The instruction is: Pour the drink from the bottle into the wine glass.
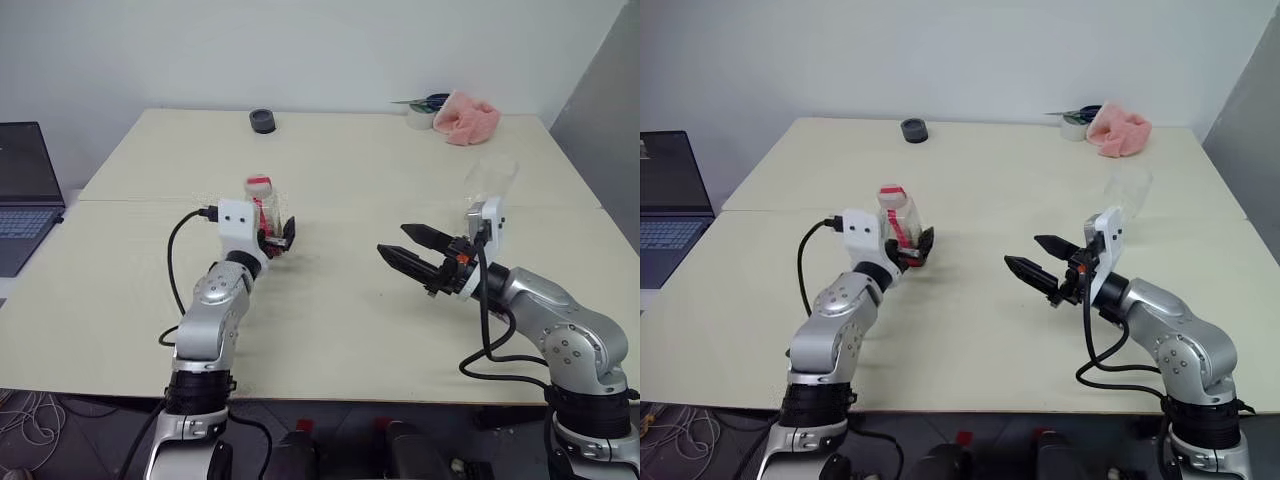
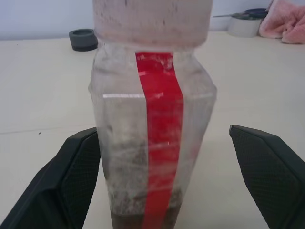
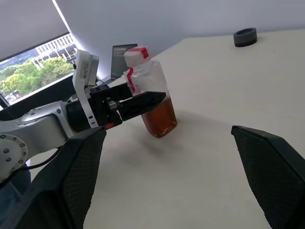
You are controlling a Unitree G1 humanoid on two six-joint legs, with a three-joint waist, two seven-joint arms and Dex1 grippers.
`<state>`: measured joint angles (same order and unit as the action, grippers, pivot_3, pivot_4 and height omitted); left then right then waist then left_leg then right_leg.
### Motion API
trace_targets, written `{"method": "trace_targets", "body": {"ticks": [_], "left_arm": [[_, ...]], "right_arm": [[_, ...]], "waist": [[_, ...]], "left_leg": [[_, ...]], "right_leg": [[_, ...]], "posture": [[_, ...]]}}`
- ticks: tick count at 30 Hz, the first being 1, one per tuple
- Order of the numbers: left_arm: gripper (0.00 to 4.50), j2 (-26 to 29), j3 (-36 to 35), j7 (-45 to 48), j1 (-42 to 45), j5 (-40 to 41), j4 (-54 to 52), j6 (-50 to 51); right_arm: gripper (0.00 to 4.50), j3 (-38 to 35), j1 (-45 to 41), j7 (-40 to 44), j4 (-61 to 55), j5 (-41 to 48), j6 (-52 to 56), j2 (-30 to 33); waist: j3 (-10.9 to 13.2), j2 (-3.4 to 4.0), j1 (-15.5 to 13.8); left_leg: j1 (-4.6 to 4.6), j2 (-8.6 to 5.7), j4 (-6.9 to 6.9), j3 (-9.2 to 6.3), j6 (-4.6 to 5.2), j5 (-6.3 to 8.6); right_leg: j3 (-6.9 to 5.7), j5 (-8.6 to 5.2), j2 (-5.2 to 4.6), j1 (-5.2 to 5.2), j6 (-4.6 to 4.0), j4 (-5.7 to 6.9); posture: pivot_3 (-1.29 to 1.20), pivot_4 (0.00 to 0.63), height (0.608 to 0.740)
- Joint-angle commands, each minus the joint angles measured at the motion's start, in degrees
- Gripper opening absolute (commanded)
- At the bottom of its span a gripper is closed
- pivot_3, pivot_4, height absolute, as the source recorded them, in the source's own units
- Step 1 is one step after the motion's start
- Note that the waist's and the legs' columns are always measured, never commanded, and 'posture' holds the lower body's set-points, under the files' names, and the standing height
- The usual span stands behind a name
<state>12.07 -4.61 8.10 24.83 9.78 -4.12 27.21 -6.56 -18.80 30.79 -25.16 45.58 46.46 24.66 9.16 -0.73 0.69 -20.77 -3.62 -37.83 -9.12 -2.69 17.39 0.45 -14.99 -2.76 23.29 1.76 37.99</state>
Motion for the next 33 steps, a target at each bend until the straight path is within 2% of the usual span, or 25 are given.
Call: {"method": "trace_targets", "body": {"ticks": [1, 30, 33], "left_arm": [[4.45, 0.0, -0.4, -0.3, 1.7, -0.6, -0.2, -1.9], [4.45, 2.0, -1.3, 0.3, 5.5, -2.4, 5.9, -8.4], [3.88, 2.1, -1.6, 0.2, 5.1, -2.3, 5.7, -8.1]], "right_arm": [[4.49, -0.2, -1.1, -0.3, -2.1, -0.3, -1.5, 0.6], [4.49, -0.5, -1.3, -2.6, -2.1, -1.1, -2.5, -0.5], [4.5, -0.6, -1.2, -2.8, -2.1, -1.1, -2.6, -0.6]], "waist": [[0.0, 0.0, 0.0], [0.0, 0.0, -0.2], [0.0, 0.0, -0.2]], "left_leg": [[0.0, 0.0, 0.0, -0.01, 0.0, 0.0], [-0.01, -0.02, -0.01, -0.01, 0.0, 0.0], [-0.01, -0.02, -0.01, -0.01, 0.0, 0.0]], "right_leg": [[0.0, 0.0, 0.0, 0.0, 0.0, 0.0], [0.01, 0.01, -0.02, 0.02, 0.02, 0.0], [0.01, 0.01, -0.02, 0.02, 0.01, 0.0]], "posture": [[0.0, 0.15, 0.74], [0.0, 0.15, 0.74], [0.0, 0.15, 0.74]]}}
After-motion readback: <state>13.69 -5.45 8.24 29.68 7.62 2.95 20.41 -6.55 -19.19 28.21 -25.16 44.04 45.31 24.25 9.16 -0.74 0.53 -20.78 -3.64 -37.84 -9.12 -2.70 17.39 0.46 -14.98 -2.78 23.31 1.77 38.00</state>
